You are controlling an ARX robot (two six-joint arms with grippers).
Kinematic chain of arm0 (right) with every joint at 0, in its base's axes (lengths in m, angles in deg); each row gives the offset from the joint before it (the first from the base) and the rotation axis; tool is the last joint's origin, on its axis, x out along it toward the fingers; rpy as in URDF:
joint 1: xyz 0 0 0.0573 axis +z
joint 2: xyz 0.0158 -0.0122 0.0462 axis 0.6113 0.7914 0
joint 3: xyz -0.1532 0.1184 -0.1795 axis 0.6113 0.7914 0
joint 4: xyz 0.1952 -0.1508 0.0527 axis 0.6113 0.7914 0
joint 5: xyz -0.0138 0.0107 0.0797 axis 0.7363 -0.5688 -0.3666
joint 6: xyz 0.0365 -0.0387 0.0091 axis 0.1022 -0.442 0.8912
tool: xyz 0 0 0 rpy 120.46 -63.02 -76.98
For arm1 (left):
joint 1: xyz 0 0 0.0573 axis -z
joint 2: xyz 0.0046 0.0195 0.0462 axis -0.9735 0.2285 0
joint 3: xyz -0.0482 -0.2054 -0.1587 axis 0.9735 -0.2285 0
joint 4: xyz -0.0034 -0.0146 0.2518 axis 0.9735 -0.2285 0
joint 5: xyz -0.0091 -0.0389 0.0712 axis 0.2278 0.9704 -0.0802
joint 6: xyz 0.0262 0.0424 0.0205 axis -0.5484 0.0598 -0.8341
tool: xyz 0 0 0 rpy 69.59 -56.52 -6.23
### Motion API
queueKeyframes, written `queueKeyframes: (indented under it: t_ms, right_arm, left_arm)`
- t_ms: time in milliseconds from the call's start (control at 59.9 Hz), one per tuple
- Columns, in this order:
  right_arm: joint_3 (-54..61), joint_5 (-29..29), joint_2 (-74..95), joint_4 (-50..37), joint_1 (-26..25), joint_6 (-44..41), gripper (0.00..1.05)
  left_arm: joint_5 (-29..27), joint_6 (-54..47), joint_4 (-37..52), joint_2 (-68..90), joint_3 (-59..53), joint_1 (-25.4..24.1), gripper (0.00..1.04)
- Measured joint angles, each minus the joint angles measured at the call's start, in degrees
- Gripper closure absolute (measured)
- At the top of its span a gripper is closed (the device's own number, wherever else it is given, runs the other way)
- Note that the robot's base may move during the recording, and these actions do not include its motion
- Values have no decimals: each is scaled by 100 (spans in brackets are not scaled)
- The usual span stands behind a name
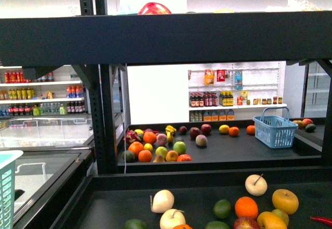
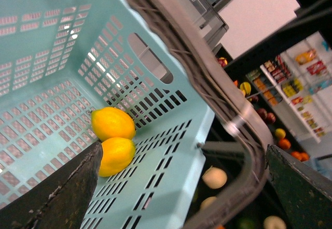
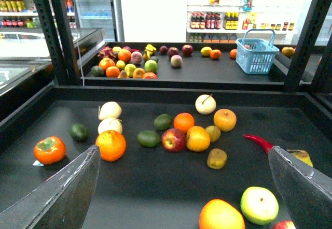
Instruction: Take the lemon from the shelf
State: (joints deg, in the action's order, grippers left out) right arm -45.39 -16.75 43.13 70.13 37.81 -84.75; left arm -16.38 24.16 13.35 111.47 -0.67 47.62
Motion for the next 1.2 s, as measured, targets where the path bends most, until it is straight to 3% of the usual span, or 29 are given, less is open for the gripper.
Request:
queueKeyframes:
  t_ms: [83,117,150,184,217,267,367,484,1202]
  right_arm:
    - [0,2,0,0,0,0,7]
    - [0,2,0,0,0,0,7]
    - [0,2,0,0,0,0,7]
    - [0,0,0,0,0,0,7]
    - [0,2,0,0,0,0,7]
    - [0,2,0,0,0,0,7]
    - [0,2,0,0,0,0,7]
    - [0,0,0,0,0,0,7]
    - [0,2,0,0,0,0,7]
  left_arm:
    - [-507,-1010,-667,-1110,-190,363,8]
    - [37,-1803,-313,-1716,-533,511,17]
    - [-11,-2424,-350,-2323,-861,828,26]
    - [-372,-2826,-649,-2986,-1222,1331,35]
    - [-1097,-3158,-1038,-3718,-1624,2074,46]
    - [-1517,-3383,-1491,-4586,-2020,2761,60]
    - [-1683,-3497,-2208,-5777,-2424,2881,81]
    - [-1683,-3517,-2251,-6411,-2800,2900,103]
    - [-1681,-3556,-1985,-7134,-3853,2900,102]
